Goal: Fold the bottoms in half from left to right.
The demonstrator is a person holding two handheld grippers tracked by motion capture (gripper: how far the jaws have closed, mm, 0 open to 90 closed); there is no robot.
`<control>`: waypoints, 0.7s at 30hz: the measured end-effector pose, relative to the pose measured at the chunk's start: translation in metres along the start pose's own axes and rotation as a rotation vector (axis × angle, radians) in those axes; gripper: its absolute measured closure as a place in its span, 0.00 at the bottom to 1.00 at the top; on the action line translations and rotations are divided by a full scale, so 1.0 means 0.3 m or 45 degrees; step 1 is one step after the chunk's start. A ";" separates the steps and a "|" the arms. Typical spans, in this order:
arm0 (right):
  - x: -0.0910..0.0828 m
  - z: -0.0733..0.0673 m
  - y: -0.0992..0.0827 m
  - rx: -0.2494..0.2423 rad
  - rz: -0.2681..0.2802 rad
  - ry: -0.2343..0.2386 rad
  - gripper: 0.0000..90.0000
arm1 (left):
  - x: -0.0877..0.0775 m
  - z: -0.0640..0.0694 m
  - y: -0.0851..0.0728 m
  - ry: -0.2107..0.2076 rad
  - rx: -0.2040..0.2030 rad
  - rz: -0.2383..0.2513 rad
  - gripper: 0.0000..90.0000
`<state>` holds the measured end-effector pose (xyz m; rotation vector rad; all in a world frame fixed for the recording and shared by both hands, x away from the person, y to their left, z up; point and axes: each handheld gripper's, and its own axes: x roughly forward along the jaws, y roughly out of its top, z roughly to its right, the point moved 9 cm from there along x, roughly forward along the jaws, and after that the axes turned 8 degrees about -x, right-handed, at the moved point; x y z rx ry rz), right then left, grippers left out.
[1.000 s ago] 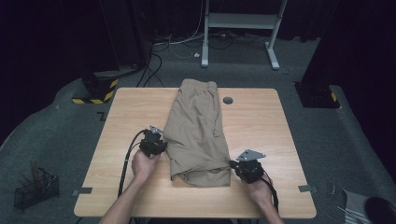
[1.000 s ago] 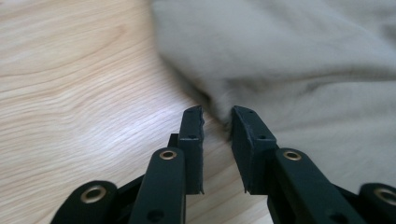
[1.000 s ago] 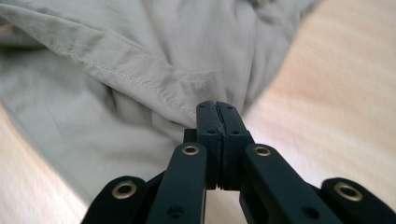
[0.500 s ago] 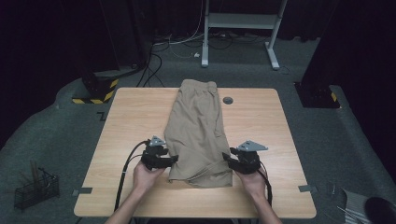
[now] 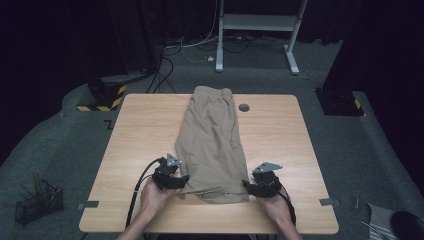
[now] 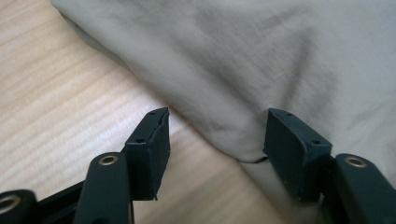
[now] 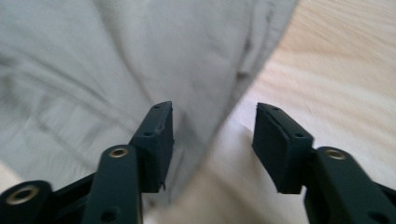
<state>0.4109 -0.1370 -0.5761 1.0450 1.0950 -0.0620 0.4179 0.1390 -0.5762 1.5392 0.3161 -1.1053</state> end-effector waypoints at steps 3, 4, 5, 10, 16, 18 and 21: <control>-0.044 0.015 0.004 0.051 0.066 0.004 0.49 | -0.022 0.015 -0.008 -0.030 -0.006 0.015 0.44; -0.055 0.022 0.015 0.069 0.090 -0.003 0.49 | -0.033 0.021 -0.006 -0.044 -0.008 0.031 0.44; -0.060 0.030 0.028 0.084 0.113 -0.017 0.49 | -0.044 0.027 -0.003 -0.056 -0.013 0.049 0.44; -0.001 0.040 0.076 0.120 0.096 -0.055 0.47 | -0.083 0.065 -0.010 -0.093 0.008 0.092 0.41; 0.031 -0.005 0.027 0.064 0.026 -0.044 0.47 | -0.077 0.061 -0.077 -0.032 0.066 0.018 0.40; 0.023 -0.016 0.000 0.044 0.020 -0.047 0.48 | -0.072 0.059 -0.108 -0.013 0.094 -0.013 0.40; -0.006 -0.006 -0.022 0.040 0.032 -0.070 0.50 | -0.084 0.055 -0.108 -0.044 0.058 0.008 0.40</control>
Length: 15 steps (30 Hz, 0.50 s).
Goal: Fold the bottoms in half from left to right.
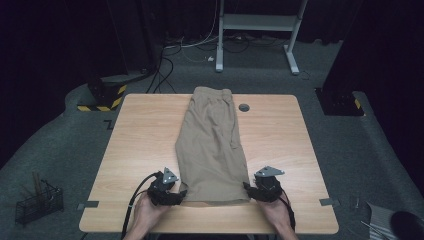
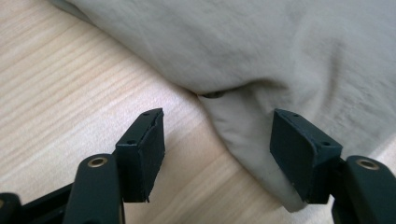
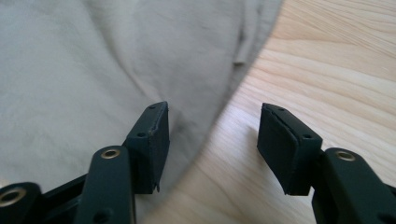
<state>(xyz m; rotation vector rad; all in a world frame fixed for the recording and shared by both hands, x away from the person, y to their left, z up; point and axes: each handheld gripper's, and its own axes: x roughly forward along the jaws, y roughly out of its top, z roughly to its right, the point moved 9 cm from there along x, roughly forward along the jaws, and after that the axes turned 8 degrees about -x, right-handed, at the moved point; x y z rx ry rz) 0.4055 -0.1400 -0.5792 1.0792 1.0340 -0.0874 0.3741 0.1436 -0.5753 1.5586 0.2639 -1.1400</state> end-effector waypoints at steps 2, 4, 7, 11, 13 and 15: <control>-0.017 0.018 0.013 0.020 0.040 -0.010 0.54 | -0.016 -0.015 0.025 0.003 -0.028 0.050 0.40; -0.027 0.032 0.041 0.035 0.086 -0.007 0.57 | -0.026 -0.037 0.058 0.003 -0.059 0.095 0.40; -0.025 0.043 0.092 0.057 0.138 0.016 0.65 | -0.019 -0.088 0.099 0.028 -0.129 0.140 0.38; 0.023 0.060 0.149 0.060 0.148 0.025 0.69 | 0.030 -0.132 0.129 0.048 -0.218 0.184 0.37; 0.056 0.064 0.178 0.082 0.145 0.046 0.70 | 0.063 -0.138 0.125 0.065 -0.226 0.158 0.36; 0.079 0.064 0.202 0.077 0.147 0.062 0.72 | 0.089 -0.141 0.115 0.088 -0.215 0.128 0.36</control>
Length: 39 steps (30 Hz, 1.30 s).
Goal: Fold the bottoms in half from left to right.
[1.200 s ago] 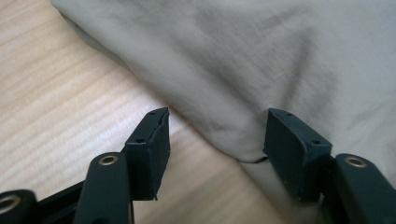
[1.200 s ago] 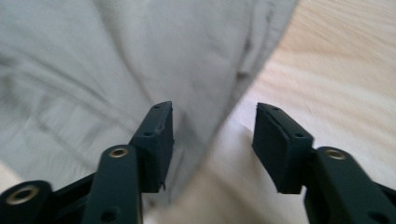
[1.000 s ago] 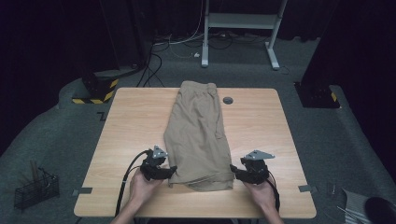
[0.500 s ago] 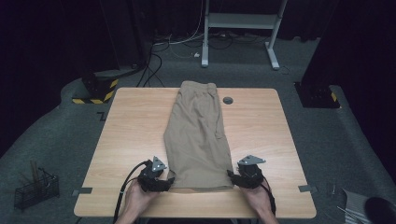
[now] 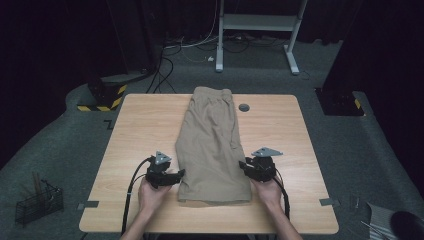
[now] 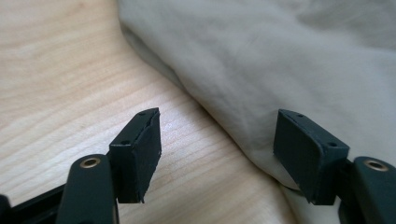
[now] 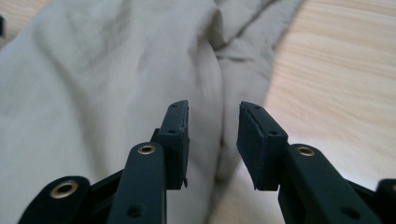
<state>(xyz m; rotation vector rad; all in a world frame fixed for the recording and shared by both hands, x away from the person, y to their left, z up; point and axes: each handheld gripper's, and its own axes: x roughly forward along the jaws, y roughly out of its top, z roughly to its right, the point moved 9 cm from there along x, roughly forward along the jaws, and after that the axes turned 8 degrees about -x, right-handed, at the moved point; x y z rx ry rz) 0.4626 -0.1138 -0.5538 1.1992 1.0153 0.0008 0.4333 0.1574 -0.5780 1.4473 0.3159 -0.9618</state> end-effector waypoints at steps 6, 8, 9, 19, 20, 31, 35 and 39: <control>0.083 -0.008 0.033 -0.008 -0.059 0.052 0.80 | 0.019 -0.003 -0.011 0.060 0.025 0.024 0.36; 0.101 -0.019 0.026 -0.047 -0.097 0.060 0.86 | 0.026 -0.002 -0.012 0.055 0.038 0.083 0.34; 0.106 -0.022 0.022 -0.063 -0.104 0.059 0.91 | 0.027 -0.003 -0.013 0.051 0.034 0.098 0.33; -0.016 0.041 0.064 -0.142 -0.029 -0.111 1.00 | 0.027 -0.003 -0.014 0.055 0.036 0.096 0.33; -0.027 0.050 0.068 -0.146 -0.031 -0.123 1.00 | 0.027 -0.003 -0.014 0.055 0.036 0.097 0.33; 0.038 0.051 0.019 -0.055 -0.096 -0.075 0.69 | 0.026 -0.004 -0.013 0.057 0.038 0.098 0.33; 0.022 0.063 0.079 -0.024 -0.035 -0.064 0.67 | 0.026 -0.003 -0.014 0.057 0.033 0.099 0.33; 0.071 0.068 0.079 -0.020 -0.068 -0.033 0.88 | 0.026 -0.003 -0.014 0.059 0.032 0.100 0.33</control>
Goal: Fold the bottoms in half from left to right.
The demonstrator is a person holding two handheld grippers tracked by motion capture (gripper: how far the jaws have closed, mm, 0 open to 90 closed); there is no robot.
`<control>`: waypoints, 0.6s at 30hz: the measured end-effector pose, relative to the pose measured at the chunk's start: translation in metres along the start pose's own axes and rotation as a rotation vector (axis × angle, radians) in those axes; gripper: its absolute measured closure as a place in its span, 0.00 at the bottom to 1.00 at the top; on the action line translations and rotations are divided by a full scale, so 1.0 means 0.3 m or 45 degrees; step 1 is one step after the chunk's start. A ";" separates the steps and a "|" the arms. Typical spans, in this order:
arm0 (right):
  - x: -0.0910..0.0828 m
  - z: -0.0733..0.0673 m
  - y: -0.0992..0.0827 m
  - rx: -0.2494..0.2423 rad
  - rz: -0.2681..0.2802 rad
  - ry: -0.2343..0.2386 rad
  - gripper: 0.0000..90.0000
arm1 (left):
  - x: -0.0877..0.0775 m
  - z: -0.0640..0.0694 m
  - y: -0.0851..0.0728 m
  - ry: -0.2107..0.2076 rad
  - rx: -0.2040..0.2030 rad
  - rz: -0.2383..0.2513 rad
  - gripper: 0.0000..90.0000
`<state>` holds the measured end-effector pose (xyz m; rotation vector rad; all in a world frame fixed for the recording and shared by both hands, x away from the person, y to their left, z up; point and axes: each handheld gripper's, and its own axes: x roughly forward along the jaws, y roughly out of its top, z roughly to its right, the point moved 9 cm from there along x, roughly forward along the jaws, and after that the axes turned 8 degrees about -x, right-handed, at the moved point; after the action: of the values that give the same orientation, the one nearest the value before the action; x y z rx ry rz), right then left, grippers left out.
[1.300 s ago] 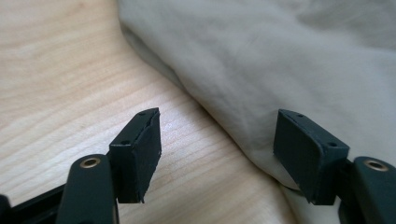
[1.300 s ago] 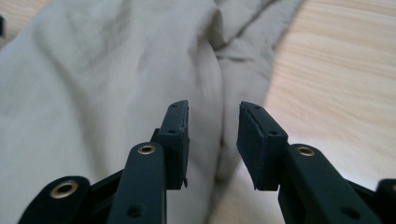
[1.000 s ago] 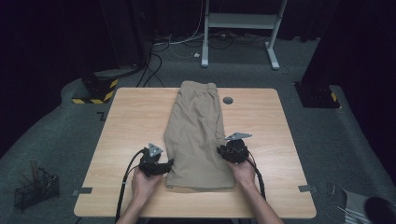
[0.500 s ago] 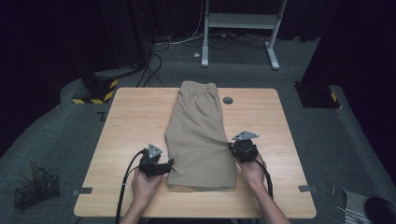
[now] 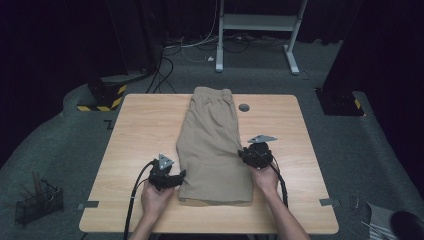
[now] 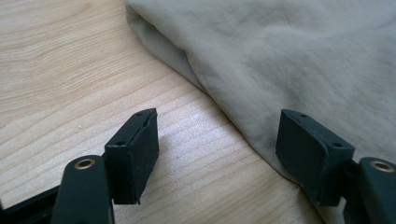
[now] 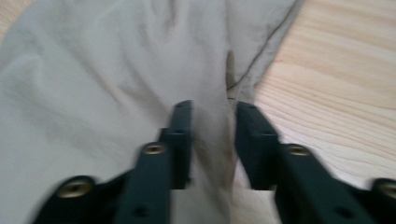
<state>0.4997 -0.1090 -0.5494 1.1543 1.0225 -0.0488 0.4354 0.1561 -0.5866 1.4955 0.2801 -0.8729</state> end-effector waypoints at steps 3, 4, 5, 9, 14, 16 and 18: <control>0.029 0.003 -0.021 -0.082 -0.065 -0.049 1.00 | 0.000 0.000 0.000 0.000 -0.002 0.001 0.33; 0.018 0.014 -0.018 -0.090 -0.057 -0.075 1.00 | 0.000 0.000 -0.001 0.000 0.003 -0.002 0.33; 0.006 0.021 -0.013 -0.081 -0.042 -0.084 1.00 | 0.000 0.000 -0.001 0.000 0.003 -0.003 0.33; -0.039 0.027 0.004 -0.079 -0.013 -0.093 0.99 | 0.000 0.000 0.000 -0.010 -0.013 0.002 0.33; -0.020 -0.006 -0.012 -0.066 -0.042 -0.035 0.75 | -0.002 -0.009 0.019 -0.010 -0.008 -0.030 0.38; -0.029 -0.016 -0.004 -0.069 -0.016 -0.043 0.69 | -0.011 0.000 0.060 -0.028 -0.006 -0.007 0.38; -0.037 -0.027 0.003 -0.061 0.006 -0.043 0.66 | -0.011 0.014 0.107 -0.056 -0.016 0.013 0.38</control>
<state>0.4887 -0.1073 -0.5414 1.1093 0.9860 -0.0398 0.4528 0.1484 -0.5600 1.4630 0.2450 -0.8927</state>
